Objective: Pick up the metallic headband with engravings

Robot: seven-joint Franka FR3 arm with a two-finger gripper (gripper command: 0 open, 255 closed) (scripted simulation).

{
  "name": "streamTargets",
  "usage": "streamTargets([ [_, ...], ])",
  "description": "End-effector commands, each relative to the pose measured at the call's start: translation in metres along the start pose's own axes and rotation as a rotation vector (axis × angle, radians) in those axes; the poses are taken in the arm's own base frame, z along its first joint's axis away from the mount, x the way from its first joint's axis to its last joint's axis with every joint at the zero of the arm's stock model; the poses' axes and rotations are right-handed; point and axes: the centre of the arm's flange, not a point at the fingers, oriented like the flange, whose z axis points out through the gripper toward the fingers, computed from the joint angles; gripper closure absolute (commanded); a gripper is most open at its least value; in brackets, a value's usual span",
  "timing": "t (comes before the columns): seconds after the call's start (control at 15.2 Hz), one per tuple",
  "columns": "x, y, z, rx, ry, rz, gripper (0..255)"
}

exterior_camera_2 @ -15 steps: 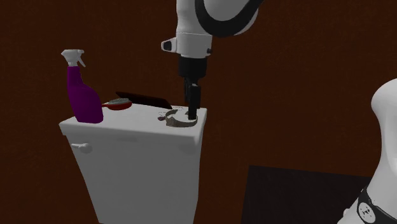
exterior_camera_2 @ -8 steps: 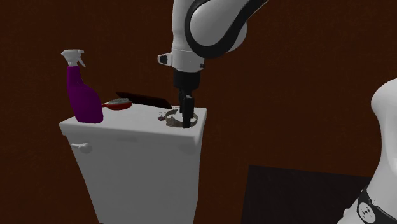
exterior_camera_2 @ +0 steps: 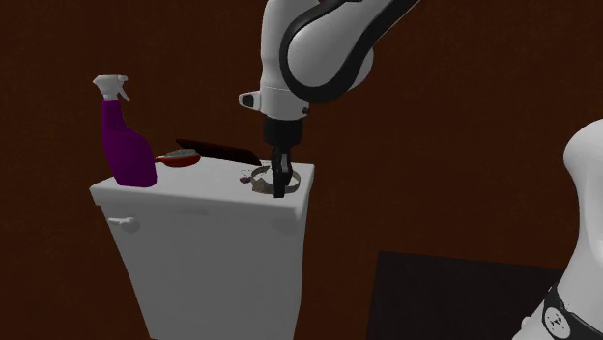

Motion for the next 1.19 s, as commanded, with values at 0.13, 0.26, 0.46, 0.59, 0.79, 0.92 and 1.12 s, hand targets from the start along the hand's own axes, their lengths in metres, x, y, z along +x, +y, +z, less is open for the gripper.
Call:
streamTargets([
  [0.13, -0.001, 0.002, 0.001, 0.0, -0.003, 0.003, 255],
  [0.26, -0.001, 0.002, 0.001, 0.0, -0.003, 0.004, 255],
  [0.46, -0.001, 0.003, -0.009, 0.0, -0.003, 0.004, 255],
  [0.59, 0.0, 0.004, -0.019, 0.0, -0.003, 0.004, 255],
  [0.79, 0.001, 0.006, -0.035, 0.0, -0.003, 0.004, 255],
  [0.92, 0.002, 0.007, -0.045, 0.0, -0.003, 0.004, 255],
  [1.12, 0.003, 0.009, -0.061, 0.0, -0.003, 0.004, 255],
])
